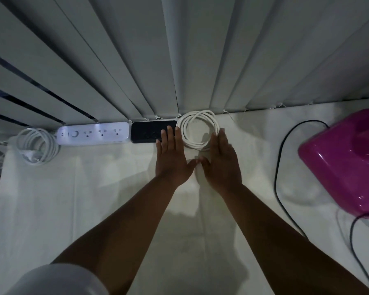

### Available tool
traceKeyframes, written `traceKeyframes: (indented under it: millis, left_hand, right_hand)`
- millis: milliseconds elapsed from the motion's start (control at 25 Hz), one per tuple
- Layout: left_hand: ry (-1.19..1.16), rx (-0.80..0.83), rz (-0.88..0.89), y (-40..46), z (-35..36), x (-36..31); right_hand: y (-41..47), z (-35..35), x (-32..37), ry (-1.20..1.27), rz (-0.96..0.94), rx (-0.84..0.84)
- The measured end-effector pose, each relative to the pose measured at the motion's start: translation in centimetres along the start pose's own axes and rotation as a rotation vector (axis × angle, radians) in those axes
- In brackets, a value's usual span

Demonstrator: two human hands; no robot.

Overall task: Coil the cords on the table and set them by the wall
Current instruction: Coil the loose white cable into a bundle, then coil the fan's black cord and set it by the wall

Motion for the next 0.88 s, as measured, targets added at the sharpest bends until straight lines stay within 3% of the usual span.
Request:
traceKeyframes:
  millis: [280, 560, 680, 880]
  left_hand:
    - [-0.079, 0.083, -0.052, 1.0, -0.5, 0.2]
    - [-0.087, 0.027, -0.016, -3.8, -2.5, -0.2]
    - [-0.081, 0.095, 0.14, -8.4, -1.4, -4.1]
    - [-0.122, 0.242, 0.553, -16.1, 1.4, -13.6]
  right_hand:
    - [0.7, 0.2, -0.3, -0.058, -0.025, 0.177]
    - [-4.3, -4.7, -1.7, 0.075, 0.056, 0.094]
    - [-10.8, -7.8, -4.7, 0.081, 0.152, 0.009]
    - [-22.8, -14.6, -13.5, -0.071, 0.407, -0.308]
Point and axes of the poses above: each hand's wrist, its own y-axis towards the middle knuckle, its own z-axis out of the palm, x = y × z, the point moved 4 cm from there along y, towards the middle knuckle, and after that the axes turned 11 degrees about -x, right-handed, at the moved point
